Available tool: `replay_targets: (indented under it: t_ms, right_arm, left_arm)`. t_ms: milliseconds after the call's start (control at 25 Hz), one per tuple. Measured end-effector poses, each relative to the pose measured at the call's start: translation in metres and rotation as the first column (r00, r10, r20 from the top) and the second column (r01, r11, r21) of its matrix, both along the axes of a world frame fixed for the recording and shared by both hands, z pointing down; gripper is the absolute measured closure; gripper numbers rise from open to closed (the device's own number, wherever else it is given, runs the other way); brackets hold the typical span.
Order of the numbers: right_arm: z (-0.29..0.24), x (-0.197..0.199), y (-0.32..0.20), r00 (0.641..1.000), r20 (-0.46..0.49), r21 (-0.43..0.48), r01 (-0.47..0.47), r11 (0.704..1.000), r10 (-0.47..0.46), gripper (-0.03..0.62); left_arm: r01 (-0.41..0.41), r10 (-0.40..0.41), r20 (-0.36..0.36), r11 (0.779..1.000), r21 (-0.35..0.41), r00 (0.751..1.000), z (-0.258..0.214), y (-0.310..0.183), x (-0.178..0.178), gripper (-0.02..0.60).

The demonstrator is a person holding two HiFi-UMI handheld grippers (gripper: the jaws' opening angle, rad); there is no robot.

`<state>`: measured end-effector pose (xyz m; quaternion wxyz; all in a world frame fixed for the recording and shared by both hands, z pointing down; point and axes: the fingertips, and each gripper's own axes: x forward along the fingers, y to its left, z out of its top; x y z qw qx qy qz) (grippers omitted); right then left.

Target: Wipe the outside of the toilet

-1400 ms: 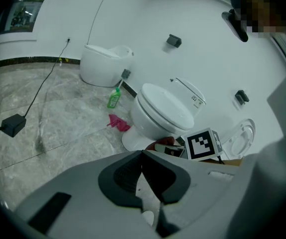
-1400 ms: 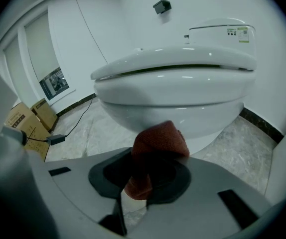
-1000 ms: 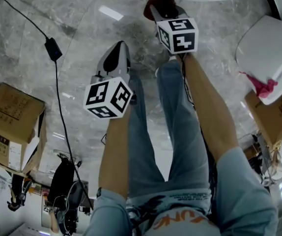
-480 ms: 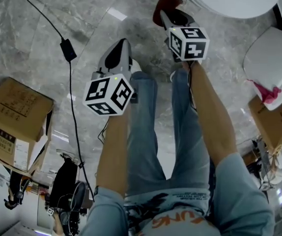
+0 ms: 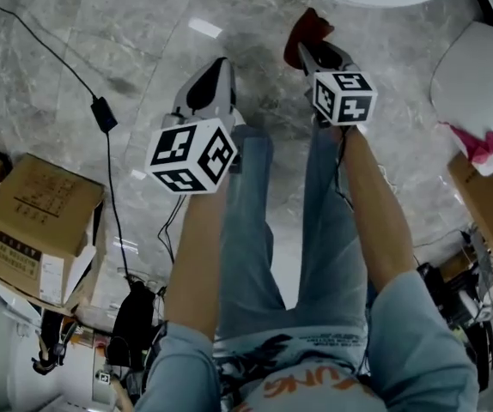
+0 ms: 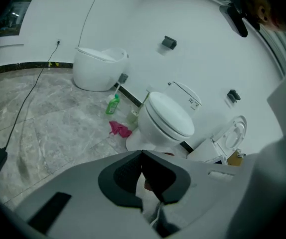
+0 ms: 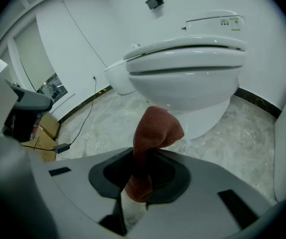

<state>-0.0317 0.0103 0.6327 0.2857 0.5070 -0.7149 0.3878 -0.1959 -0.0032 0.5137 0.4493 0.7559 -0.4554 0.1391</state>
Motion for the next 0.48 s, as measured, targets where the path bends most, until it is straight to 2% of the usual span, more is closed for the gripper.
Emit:
replay_targets:
  t_ms: [280, 480]
  right_arm:
    - [0.012, 0.106, 0.022, 0.999, -0.019, -0.028, -0.047, 0.999, 0.047, 0.522]
    - [0.013, 0.176, 0.013, 0.994, -0.004, -0.011, -0.108, 0.994, 0.107, 0.522]
  left_arm:
    - [-0.015, 0.015, -0.012, 0.999, -0.040, 1.000, -0.001, 0.027, 0.103, 0.588]
    - [-0.105, 0.105, -0.006, 0.993, -0.057, 0.994, 0.003, 0.034, 0.180, 0.588]
